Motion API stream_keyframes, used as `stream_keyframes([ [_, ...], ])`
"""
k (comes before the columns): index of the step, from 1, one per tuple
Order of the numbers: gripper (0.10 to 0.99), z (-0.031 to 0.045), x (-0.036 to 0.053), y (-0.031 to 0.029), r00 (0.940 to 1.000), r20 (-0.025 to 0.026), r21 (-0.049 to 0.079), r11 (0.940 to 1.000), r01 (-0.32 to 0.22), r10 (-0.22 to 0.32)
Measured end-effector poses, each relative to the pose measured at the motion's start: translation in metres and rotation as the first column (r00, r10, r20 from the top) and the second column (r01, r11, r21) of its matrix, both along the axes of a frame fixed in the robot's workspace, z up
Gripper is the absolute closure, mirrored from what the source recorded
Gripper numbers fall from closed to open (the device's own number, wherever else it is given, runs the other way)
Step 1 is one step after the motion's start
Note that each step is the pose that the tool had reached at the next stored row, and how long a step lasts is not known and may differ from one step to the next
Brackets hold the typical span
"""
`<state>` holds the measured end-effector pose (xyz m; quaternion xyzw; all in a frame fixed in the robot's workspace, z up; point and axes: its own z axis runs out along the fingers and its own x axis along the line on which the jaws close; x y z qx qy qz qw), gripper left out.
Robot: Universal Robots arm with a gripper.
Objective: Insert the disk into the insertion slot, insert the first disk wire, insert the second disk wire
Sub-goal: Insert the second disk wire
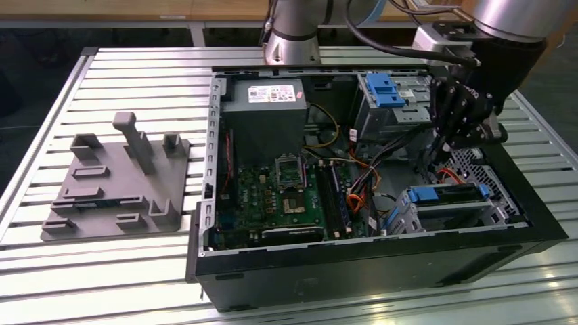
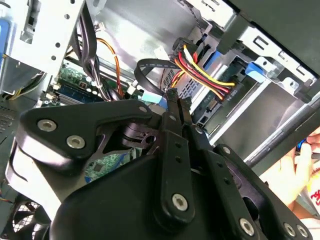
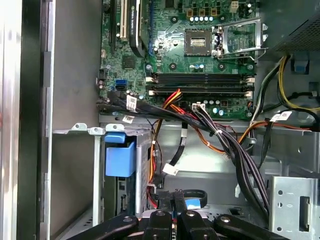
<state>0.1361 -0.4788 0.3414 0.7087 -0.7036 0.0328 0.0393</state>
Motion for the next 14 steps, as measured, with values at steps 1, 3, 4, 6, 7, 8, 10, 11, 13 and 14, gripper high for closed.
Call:
stream_keyframes([
  [1, 0.945, 0.0001, 0.0001, -0.0017, 1.0000, 0.0000, 0.005, 1.0000, 0.000, 0.000],
  [3, 0.945, 0.0003, 0.0003, -0.0049, 1.0000, 0.0000, 0.017, 0.9999, 0.000, 0.000],
  [4, 0.945, 0.0004, 0.0003, -0.0066, 1.0000, 0.0000, 0.023, 0.9997, 0.000, 0.000],
  [6, 0.945, 0.0005, 0.0004, -0.0101, 1.0000, 0.0000, 0.034, 0.9994, 0.000, 0.000],
  [7, 0.945, 0.0006, 0.0004, -0.0119, 1.0000, 0.0000, 0.039, 0.9992, 0.000, 0.000],
  [8, 0.945, 0.0007, 0.0005, -0.0137, 1.0000, 0.0000, 0.043, 0.9991, 0.000, 0.000],
  [10, 0.945, 0.0009, 0.0005, -0.0174, 1.0000, -0.0001, 0.049, 0.9988, 0.000, 0.000],
  [11, 0.945, 0.0011, 0.0006, -0.0194, 1.0000, -0.0002, 0.050, 0.9987, 0.000, 0.000],
  [13, 0.945, 0.0012, 0.0008, -0.0234, 1.0000, -0.0006, 0.053, 0.9986, 0.000, 0.000],
  [14, 0.945, 0.0012, 0.0010, -0.0256, 1.0000, -0.0009, 0.054, 0.9985, 0.000, 0.000],
])
